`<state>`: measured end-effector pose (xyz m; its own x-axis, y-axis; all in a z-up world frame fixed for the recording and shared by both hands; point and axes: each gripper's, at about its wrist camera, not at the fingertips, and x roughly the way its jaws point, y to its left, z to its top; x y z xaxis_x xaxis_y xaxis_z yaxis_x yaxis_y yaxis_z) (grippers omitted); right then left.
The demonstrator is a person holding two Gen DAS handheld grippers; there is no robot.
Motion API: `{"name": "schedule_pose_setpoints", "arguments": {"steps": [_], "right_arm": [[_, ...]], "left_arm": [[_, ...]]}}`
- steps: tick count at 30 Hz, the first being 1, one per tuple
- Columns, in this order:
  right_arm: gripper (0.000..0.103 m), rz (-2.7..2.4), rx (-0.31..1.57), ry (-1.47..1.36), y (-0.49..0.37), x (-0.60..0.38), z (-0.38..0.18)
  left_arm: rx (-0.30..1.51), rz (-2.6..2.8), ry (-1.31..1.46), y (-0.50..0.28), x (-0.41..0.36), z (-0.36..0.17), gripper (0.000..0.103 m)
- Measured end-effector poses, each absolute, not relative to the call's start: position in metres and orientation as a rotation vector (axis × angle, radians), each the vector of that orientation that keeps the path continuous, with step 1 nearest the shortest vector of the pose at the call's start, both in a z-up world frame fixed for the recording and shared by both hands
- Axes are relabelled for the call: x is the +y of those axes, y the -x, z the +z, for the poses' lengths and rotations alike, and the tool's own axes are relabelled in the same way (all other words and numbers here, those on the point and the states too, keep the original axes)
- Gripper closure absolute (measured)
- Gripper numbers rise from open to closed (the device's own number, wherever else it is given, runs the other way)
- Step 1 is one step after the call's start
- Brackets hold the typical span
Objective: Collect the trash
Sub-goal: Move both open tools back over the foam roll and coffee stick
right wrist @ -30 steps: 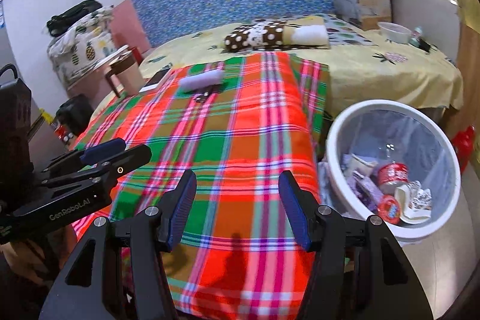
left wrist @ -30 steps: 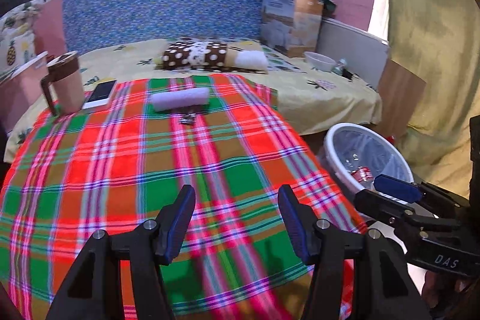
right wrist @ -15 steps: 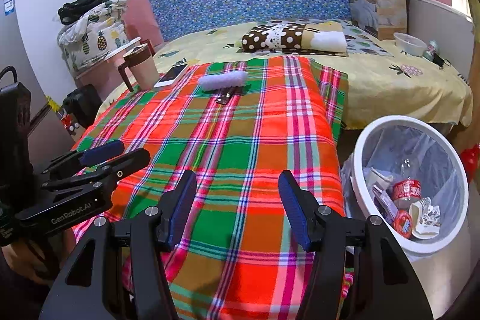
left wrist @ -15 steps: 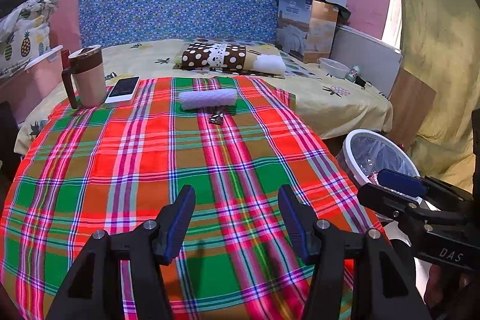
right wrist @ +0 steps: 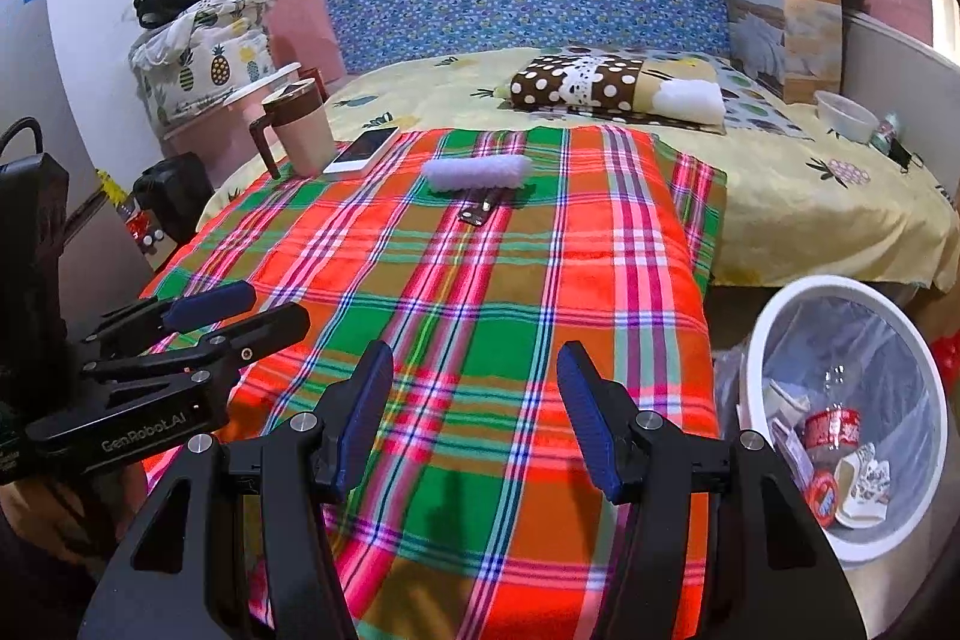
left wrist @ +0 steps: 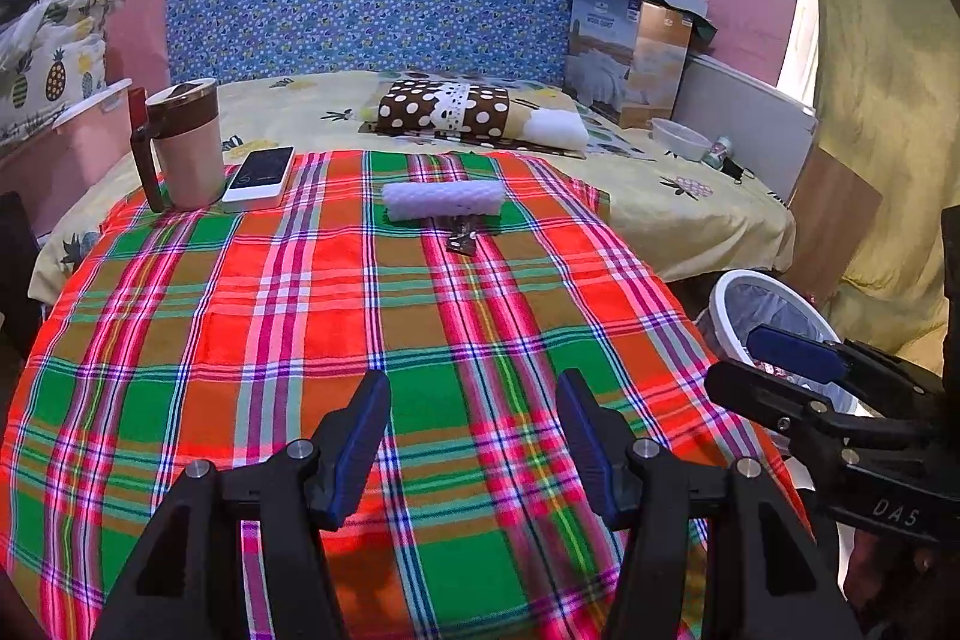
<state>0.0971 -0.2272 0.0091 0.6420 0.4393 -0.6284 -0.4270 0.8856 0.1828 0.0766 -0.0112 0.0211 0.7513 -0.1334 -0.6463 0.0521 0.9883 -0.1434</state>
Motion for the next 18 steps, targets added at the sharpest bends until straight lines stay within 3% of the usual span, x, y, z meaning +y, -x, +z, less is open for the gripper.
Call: {"name": "schedule_pose_setpoints", "arguments": {"steps": [18], "right_arm": [[0.044,0.506,0.723,0.017,-0.131,-0.206,0.011]], "left_arm": [[0.724,-0.090,0.129,-0.127,0.022,0.024,0.046]]}}
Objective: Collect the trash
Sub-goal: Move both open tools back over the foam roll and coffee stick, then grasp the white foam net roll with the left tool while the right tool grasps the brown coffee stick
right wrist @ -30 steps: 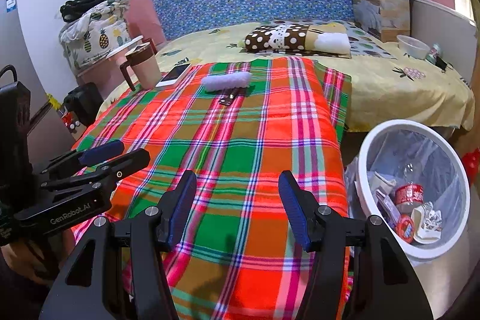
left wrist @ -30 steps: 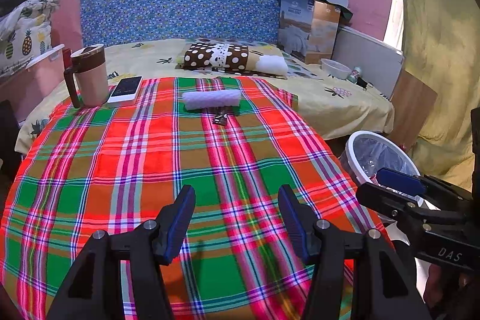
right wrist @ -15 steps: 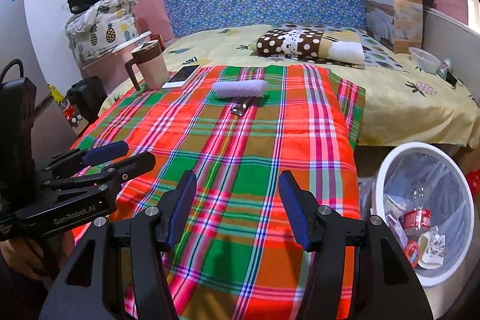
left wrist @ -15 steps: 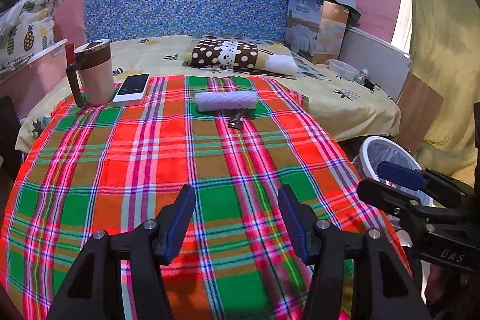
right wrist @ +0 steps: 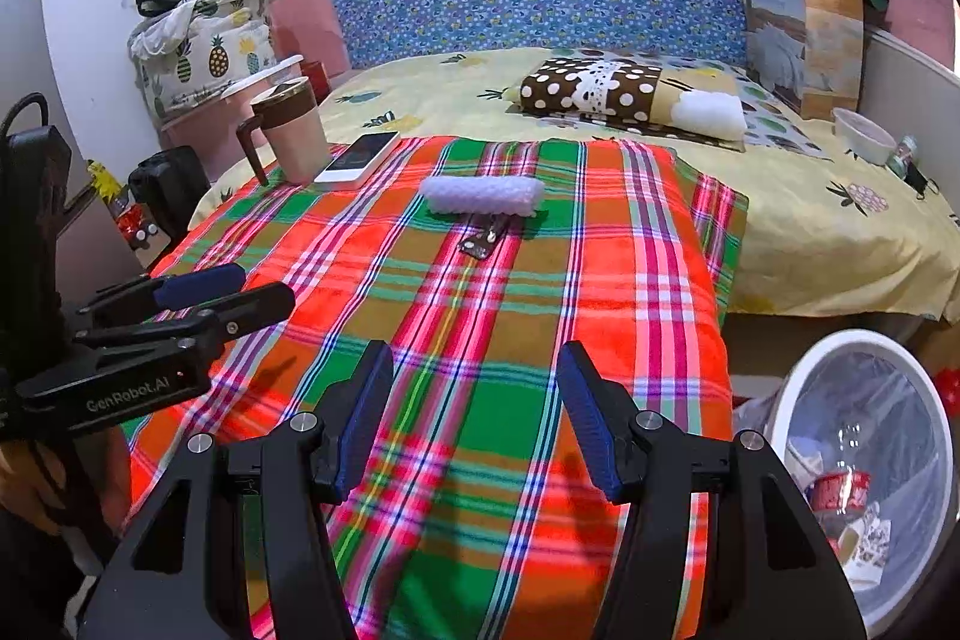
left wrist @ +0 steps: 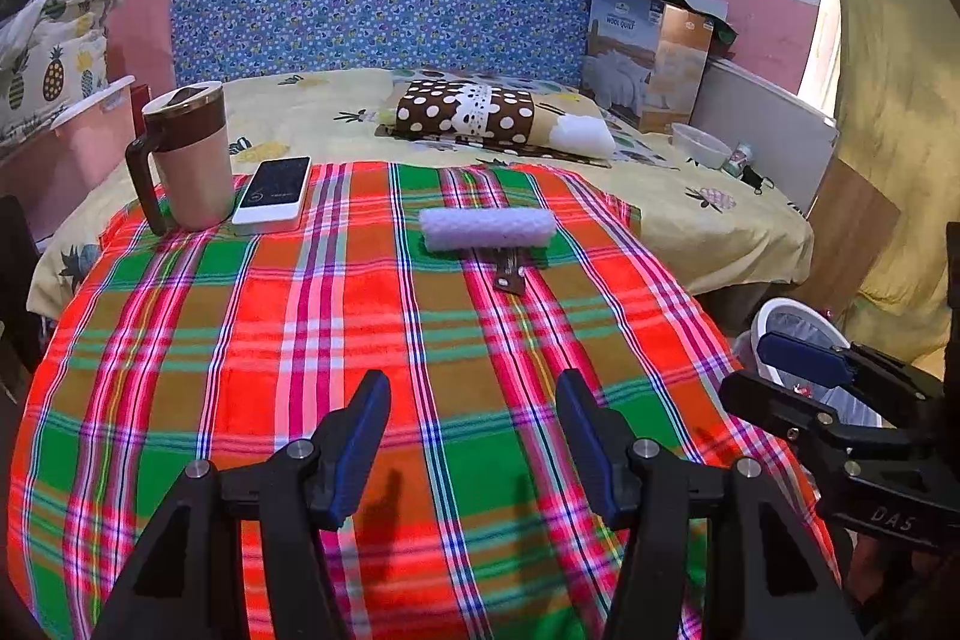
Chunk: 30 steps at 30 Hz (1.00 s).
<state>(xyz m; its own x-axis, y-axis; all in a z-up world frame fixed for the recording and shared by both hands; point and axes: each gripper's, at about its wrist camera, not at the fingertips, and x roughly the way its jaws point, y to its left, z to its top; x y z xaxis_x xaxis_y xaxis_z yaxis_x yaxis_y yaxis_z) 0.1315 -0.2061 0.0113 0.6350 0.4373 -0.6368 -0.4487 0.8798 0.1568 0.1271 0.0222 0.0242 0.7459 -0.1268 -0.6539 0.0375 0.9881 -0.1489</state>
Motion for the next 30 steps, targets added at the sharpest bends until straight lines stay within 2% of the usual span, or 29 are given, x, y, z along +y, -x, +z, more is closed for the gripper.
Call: {"name": "schedule_pose_setpoints", "arguments": {"steps": [13,30], "right_arm": [[0.044,0.510,0.762,0.031,-0.176,-0.189,0.001],[0.044,0.465,0.826,0.003,-0.238,-0.137,-0.029]], "left_arm": [[0.733,-0.070,0.125,-0.169,0.052,0.023,0.046],[0.731,-0.030,0.181,-0.187,0.106,0.015,0.046]]}}
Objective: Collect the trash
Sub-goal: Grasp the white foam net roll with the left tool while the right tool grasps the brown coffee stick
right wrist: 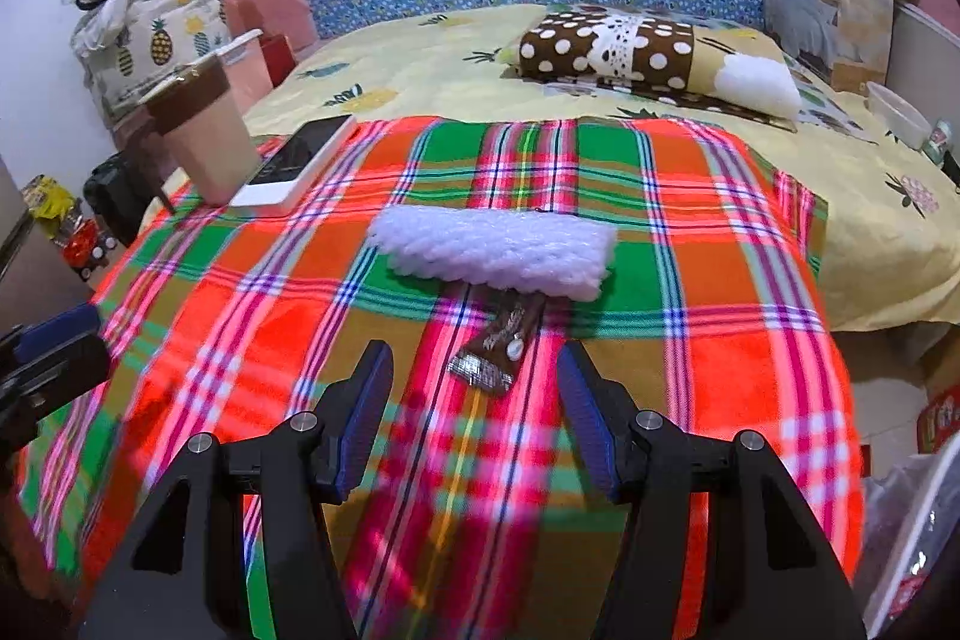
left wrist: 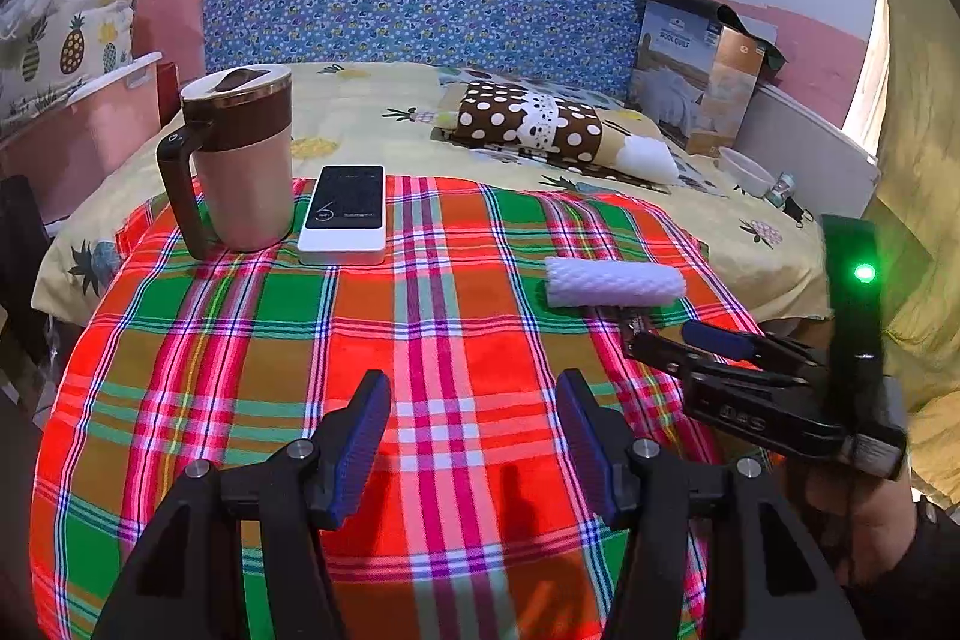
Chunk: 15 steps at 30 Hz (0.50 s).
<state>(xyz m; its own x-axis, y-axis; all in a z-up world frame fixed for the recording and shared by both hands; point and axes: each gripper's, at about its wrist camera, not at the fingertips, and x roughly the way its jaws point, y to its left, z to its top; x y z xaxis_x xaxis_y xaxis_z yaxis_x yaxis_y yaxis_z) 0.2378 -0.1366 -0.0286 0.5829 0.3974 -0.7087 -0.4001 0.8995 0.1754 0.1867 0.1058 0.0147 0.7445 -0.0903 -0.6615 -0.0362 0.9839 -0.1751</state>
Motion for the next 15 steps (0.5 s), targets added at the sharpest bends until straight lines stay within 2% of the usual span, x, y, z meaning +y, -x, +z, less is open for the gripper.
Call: {"name": "schedule_pose_setpoints", "arguments": {"steps": [3,4,6,7,13,14,15], "right_arm": [[0.047,0.431,0.848,0.007,-0.249,-0.134,-0.036],[0.052,0.415,0.864,0.008,-0.253,-0.134,-0.040],[0.072,0.404,0.896,-0.027,-0.259,-0.139,-0.043],[0.078,0.395,0.894,-0.036,-0.260,-0.144,-0.042],[0.079,0.383,0.893,-0.063,-0.244,-0.173,-0.035],[0.089,0.386,0.893,-0.067,-0.241,-0.176,-0.035],[0.090,0.389,0.892,-0.070,-0.235,-0.180,-0.034]], "left_arm": [[0.735,-0.034,0.186,-0.193,0.109,0.013,0.046],[0.738,-0.037,0.185,-0.196,0.109,0.012,0.046],[0.738,-0.045,0.181,-0.201,0.107,0.012,0.046],[0.739,-0.049,0.178,-0.205,0.105,0.012,0.046],[0.726,-0.095,0.152,-0.222,0.085,0.016,0.046],[0.722,-0.102,0.143,-0.225,0.079,0.016,0.046],[0.720,-0.109,0.130,-0.229,0.073,0.017,0.046]]}}
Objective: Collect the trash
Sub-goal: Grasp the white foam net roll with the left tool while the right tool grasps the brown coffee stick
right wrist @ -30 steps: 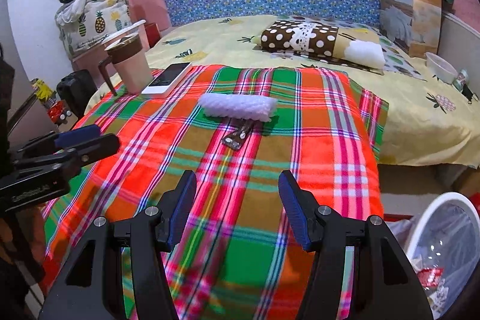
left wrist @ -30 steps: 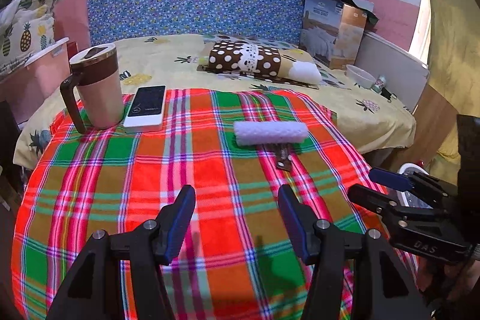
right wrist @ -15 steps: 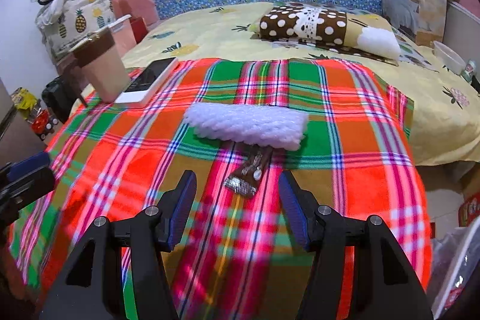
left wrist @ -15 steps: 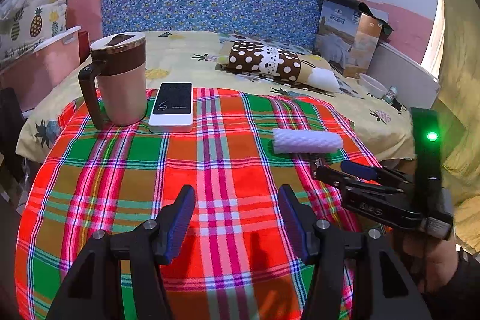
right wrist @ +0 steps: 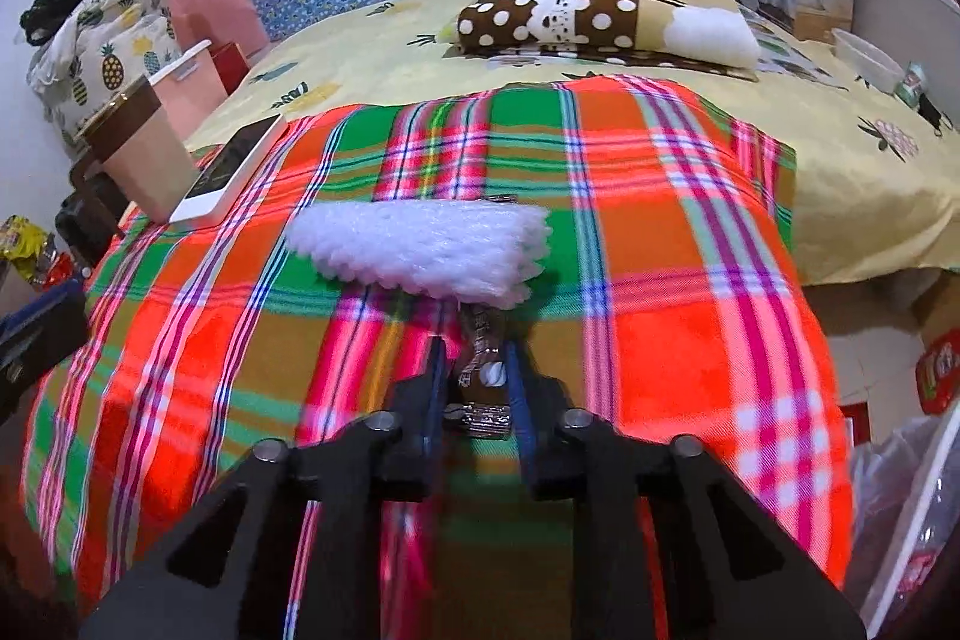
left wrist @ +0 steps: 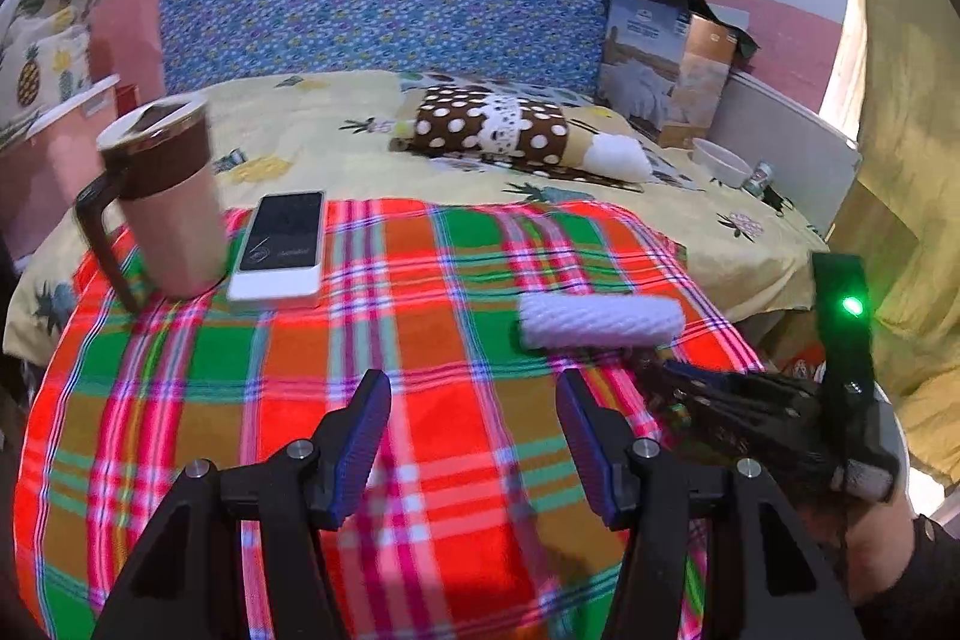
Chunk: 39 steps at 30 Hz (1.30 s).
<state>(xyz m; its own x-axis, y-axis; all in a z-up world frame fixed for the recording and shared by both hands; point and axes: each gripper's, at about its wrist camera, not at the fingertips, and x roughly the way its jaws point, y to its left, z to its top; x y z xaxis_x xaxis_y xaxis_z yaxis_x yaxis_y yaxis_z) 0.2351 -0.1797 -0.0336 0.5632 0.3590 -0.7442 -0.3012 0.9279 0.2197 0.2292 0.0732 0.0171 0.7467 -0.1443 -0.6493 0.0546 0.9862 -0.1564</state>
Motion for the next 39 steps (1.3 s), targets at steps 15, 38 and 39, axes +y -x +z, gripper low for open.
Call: {"name": "schedule_pose_setpoints", "arguments": {"steps": [15,38,39], "right_arm": [[0.090,0.380,0.887,-0.127,-0.210,-0.230,-0.035],[0.090,0.382,0.875,-0.205,-0.204,-0.266,-0.045],[0.090,0.381,0.874,-0.208,-0.204,-0.266,-0.045]], "left_arm": [[0.762,-0.204,0.065,-0.284,0.026,-0.002,0.046],[0.916,0.014,0.198,-0.335,-0.029,-0.047,0.051],[0.918,-0.004,0.192,-0.336,-0.031,-0.048,0.060]]}}
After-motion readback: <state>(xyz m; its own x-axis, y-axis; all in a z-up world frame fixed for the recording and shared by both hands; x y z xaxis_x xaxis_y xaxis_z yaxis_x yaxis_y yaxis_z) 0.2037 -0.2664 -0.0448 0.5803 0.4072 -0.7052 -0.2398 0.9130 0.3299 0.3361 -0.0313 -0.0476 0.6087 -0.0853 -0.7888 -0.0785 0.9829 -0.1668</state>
